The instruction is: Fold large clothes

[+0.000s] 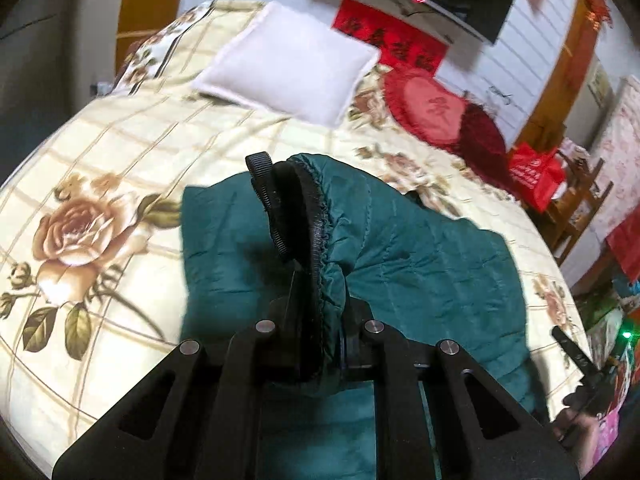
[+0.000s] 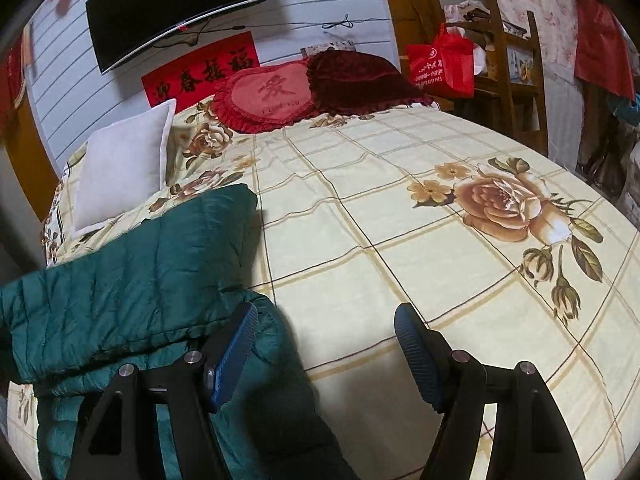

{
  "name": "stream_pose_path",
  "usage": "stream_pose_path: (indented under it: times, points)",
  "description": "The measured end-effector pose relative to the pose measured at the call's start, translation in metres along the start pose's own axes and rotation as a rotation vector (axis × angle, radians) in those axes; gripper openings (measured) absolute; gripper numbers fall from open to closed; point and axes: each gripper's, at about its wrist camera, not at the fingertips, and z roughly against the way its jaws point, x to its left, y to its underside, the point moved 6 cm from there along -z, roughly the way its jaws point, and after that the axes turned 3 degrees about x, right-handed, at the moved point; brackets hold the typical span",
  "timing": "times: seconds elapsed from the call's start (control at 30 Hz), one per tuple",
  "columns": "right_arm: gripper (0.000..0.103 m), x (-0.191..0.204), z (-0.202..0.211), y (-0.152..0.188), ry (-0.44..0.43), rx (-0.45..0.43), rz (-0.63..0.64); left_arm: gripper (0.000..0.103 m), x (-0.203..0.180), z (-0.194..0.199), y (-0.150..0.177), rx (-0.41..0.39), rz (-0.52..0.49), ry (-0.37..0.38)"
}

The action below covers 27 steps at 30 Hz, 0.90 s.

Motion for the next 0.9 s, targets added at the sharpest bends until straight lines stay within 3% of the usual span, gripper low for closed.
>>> stream_pose_path:
  times: [0.13, 0.27, 0.3, 0.37, 0.47, 0.57, 0.63, 0.7, 0.83, 0.9]
  points:
    - [0.069, 0.015, 0.002, -0.001, 0.002, -0.026, 0.046, 0.013, 0.02, -0.029, 0.011, 0.086, 0.027, 0.003]
    - [0.069, 0.04, 0.008, -0.009, -0.028, -0.065, 0.101, 0.034, 0.034, -0.029, 0.02, 0.096, 0.078, -0.006]
    - [0.069, 0.048, 0.01, -0.012, -0.047, -0.079, 0.12, 0.034, 0.037, -0.026, 0.021, 0.099, 0.091, 0.002]
    - [0.069, 0.073, 0.012, -0.021, -0.096, -0.109, 0.186, 0.034, 0.047, -0.009, 0.015, 0.049, 0.106, -0.008]
    - [0.069, 0.112, 0.017, -0.028, -0.163, -0.166, 0.304, 0.034, 0.051, 0.022, -0.002, -0.084, 0.098, -0.093]
    - [0.068, 0.144, 0.013, -0.027, -0.258, -0.164, 0.375, 0.034, 0.028, 0.028, -0.01, -0.124, 0.068, -0.106]
    - [0.066, 0.159, 0.005, -0.022, -0.284, -0.139, 0.418, 0.034, 0.013, 0.017, -0.009, -0.116, 0.038, -0.112]
    - [0.063, 0.163, -0.007, -0.017, -0.283, -0.095, 0.434, 0.034, 0.003, -0.009, -0.004, -0.075, 0.022, -0.166]
    - [0.063, 0.146, -0.048, 0.001, -0.297, 0.066, 0.425, 0.033, 0.007, -0.05, 0.016, 0.017, -0.018, -0.277]
    - [0.063, 0.133, -0.068, 0.014, -0.283, 0.133, 0.443, 0.034, 0.009, -0.059, 0.028, 0.036, -0.026, -0.283]
